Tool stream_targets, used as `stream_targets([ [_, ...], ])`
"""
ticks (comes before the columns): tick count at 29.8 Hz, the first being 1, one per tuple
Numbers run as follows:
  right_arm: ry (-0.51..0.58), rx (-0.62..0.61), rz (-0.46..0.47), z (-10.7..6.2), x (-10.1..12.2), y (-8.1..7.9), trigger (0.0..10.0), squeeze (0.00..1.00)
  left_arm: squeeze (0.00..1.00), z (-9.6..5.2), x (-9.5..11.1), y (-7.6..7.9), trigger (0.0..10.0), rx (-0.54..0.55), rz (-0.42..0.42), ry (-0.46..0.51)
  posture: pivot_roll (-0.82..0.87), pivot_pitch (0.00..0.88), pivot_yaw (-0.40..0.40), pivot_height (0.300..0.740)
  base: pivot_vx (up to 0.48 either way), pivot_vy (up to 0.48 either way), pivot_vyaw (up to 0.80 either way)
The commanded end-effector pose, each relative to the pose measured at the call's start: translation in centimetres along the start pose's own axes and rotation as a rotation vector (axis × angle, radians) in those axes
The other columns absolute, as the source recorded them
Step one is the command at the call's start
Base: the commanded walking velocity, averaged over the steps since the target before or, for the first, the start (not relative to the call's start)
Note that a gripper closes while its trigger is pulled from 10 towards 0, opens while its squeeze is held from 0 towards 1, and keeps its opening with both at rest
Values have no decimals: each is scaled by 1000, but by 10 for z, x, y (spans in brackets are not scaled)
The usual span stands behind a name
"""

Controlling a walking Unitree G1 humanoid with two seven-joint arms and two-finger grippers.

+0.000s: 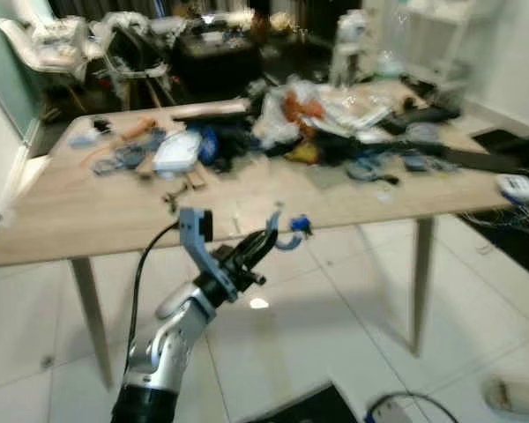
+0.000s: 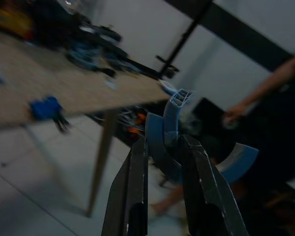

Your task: Picking trash to rubbish bin

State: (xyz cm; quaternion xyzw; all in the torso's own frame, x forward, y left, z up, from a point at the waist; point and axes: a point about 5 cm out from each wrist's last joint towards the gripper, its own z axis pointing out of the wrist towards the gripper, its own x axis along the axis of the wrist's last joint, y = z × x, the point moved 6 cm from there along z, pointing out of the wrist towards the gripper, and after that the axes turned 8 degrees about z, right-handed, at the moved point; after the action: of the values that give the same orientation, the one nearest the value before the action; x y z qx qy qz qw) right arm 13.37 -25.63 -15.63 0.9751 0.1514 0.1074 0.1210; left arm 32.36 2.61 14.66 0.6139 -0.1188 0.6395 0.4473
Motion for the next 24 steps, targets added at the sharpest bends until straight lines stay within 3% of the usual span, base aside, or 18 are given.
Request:
stream_targets([
  [1,-6,23,4,0,0,-11,10000,0,0,-4,-7,0,10000,16,-25,4,-86,26,61,740,-442,0,0],
  [9,-3,26,2,0,1,-13,10000,0,0,-18,-24,-14,10000,59,-11,-60,-83,26,58,740,-442,0,0],
  [13,-3,22,-2,0,1,-10,10000,0,0,-39,-46,-38,10000,136,-1,-137,-78,25,53,740,-442,0,0],
  [15,-4,21,-2,0,1,-9,10000,0,0,-41,-48,-40,10000,142,-2,-143,-78,25,53,740,-442,0,0],
  [21,-7,17,-6,0,-3,-4,10000,0,0,-82,-85,-80,10000,313,-13,-270,-72,24,55,740,-435,0,0],
  [23,-7,17,-6,0,-3,-4,10000,0,0,-89,-90,-86,10000,338,-23,-287,-72,24,55,740,-428,0,0],
  [24,-7,17,-6,0,-3,-3,10000,0,0,-106,-105,-96,10000,401,-42,-338,-71,23,57,740,-360,0,0],
])
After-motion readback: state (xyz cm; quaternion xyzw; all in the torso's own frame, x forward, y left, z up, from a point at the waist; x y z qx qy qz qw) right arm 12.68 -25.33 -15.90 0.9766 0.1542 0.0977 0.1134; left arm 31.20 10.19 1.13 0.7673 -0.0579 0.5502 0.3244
